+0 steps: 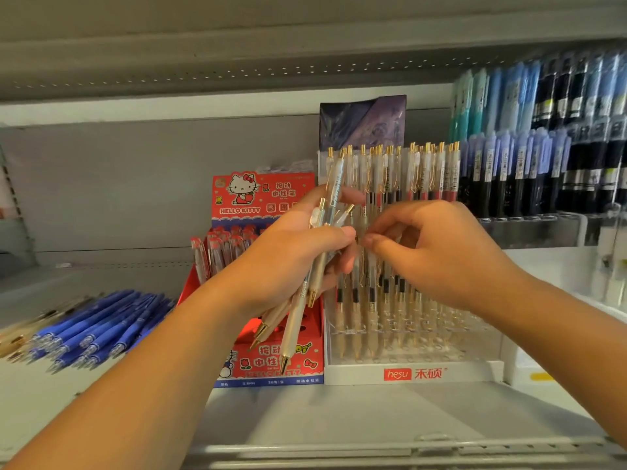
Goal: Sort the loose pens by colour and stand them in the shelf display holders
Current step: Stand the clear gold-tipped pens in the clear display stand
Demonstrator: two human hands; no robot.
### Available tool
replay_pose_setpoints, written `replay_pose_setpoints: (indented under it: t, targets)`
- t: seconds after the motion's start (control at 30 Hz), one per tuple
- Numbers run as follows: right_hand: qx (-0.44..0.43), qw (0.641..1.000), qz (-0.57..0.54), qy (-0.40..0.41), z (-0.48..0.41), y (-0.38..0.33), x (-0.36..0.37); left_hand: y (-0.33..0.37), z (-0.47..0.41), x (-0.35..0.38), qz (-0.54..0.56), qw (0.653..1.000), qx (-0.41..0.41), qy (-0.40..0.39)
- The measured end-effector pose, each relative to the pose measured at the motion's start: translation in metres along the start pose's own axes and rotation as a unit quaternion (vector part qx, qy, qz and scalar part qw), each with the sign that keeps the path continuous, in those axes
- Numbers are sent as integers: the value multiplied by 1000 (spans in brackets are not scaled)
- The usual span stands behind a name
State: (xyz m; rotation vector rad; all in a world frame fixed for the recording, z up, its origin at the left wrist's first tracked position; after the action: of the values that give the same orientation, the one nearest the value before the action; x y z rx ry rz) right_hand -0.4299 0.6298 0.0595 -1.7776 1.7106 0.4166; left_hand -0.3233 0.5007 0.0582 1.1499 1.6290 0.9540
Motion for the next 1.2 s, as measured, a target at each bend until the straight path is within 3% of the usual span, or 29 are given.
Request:
replay_pose_setpoints:
  t: [0.07,0.17,0.23,0.43,0.57,0.73,0.9,0.97,1.03,1.2]
  targets:
    - [-18,999,-26,40,-1,-6,-3,-2,0,1,11,1000,-3,-13]
    - [13,976,-208,61,-5,-11,-5,-2,0,2,26,999,-3,-22]
    - [31,961,-270,51,-5,-12,-3,-2,1,5,23,999,7,-30]
    - [57,947,-314,46,-4,-12,0,-3,1,7,-2,999,8,-40]
    - [88,918,-381,69,-2,-14,-2,-2,2,5,3,999,11,-44]
    - [144,867,-438,187,-5,-3,-18,-6,2,3,6,998,-12,-64]
    - [141,815,-482,290,-6,8,-41,-5,1,3,-1,999,-2,-49]
    - [133,820,-462,311,-5,12,-50,-6,0,1,17,999,-2,-37]
    - [126,847,-410,315,-4,14,-55,-6,-1,0,24,999,2,-26]
    - [85,942,-252,205,6,11,-47,-4,-1,-2,8,1000,12,2]
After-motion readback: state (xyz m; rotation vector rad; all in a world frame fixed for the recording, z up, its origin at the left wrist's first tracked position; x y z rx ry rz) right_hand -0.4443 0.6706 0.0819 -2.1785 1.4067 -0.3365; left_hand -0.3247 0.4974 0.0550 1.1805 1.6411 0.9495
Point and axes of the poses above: each hand's wrist, its own z-axis away from the middle knuckle, its own x-axis out of the palm, y = z × x, the point moved 3 cm from there along -z, towards the middle knuckle, and after that the axes turned 11 degrees about -x, right-handed, at the moved point
